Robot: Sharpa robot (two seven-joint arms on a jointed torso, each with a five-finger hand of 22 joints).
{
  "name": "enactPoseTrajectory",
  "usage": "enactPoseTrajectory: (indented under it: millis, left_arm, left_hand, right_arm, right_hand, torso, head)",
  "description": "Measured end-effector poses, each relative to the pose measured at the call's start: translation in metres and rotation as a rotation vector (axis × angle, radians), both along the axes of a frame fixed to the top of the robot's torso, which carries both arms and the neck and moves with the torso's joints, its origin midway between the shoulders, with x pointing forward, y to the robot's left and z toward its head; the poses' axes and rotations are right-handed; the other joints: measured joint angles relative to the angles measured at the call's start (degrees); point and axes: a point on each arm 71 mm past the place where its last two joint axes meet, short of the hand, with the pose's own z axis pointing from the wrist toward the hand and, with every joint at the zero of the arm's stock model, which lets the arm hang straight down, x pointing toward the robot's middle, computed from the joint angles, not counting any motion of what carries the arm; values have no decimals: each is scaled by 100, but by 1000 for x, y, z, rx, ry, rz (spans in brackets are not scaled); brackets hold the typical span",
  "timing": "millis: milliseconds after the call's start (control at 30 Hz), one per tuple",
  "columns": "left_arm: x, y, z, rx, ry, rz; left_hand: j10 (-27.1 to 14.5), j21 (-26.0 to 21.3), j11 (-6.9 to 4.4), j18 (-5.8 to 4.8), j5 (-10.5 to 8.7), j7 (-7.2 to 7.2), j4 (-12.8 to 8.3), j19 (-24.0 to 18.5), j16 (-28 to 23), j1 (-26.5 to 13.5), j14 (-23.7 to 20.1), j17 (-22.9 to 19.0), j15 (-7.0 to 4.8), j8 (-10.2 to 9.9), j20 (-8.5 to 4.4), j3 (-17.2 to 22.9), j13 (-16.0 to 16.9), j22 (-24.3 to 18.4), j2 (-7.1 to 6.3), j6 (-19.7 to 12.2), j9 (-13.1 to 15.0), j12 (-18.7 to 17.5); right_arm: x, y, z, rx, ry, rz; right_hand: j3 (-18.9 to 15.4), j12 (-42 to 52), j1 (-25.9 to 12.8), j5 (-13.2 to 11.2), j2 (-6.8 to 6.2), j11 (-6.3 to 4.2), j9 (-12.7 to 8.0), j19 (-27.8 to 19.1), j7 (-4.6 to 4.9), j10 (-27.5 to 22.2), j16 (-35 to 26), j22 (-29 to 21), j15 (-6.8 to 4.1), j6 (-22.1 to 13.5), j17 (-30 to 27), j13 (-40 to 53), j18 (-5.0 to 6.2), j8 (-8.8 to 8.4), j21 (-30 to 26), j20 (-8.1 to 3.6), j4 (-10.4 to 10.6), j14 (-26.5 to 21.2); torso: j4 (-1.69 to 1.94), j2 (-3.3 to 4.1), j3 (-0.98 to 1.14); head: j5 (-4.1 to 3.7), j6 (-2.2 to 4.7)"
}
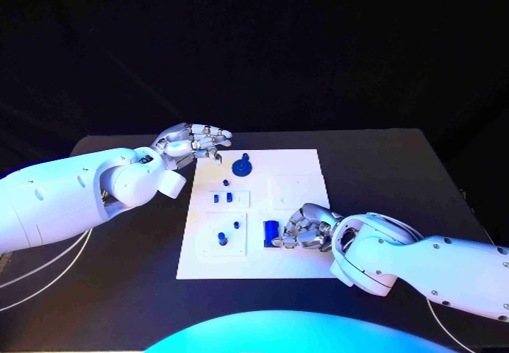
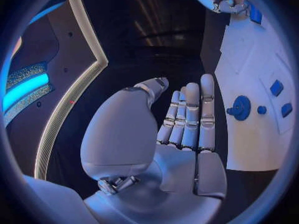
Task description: Assemble the parts on the task board
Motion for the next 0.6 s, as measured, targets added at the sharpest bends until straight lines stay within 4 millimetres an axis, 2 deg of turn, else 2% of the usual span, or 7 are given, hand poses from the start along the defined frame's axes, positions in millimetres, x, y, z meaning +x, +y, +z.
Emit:
enactPoseTrajectory:
  millis: [267,500,600]
  left_arm:
    - [0,0,0,0,0,0]
    - [0,1,0,0,0,0]
    - [0,1,0,0,1,0]
  left_hand:
    - [0,0,0,0,0,0,0,0,0,0,0,0,0,0,0,0,0,0,0,0,0,0]
    - [0,0,0,0,0,0,0,0,0,0,0,0,0,0,0,0,0,0,0,0,1,0]
    - [0,0,0,0,0,0,0,0,0,0,0,0,0,0,0,0,1,0,0,0,1,0]
  right_arm:
    - [0,-2,1,5,-13,-11]
    - [-1,-21,9,22,-30,-40]
    - [0,-32,17,33,-45,-58]
  right_hand:
    - [16,0,0,0,0,0,-1,0,-12,0,0,5,0,12,-1,0,0,0,0,0,16,0]
    - [15,0,0,1,0,0,-13,0,-9,-1,0,4,0,9,-1,0,0,-36,-67,0,16,0]
    - [15,0,1,1,-1,0,-63,0,73,-1,0,4,0,-160,-1,0,0,-182,-110,0,16,0]
  torso:
    - [-2,-1,3]
    - [-3,-3,3]
    - [-8,-6,3]
  head:
    - [4,10]
    - [17,23]
    - [13,31]
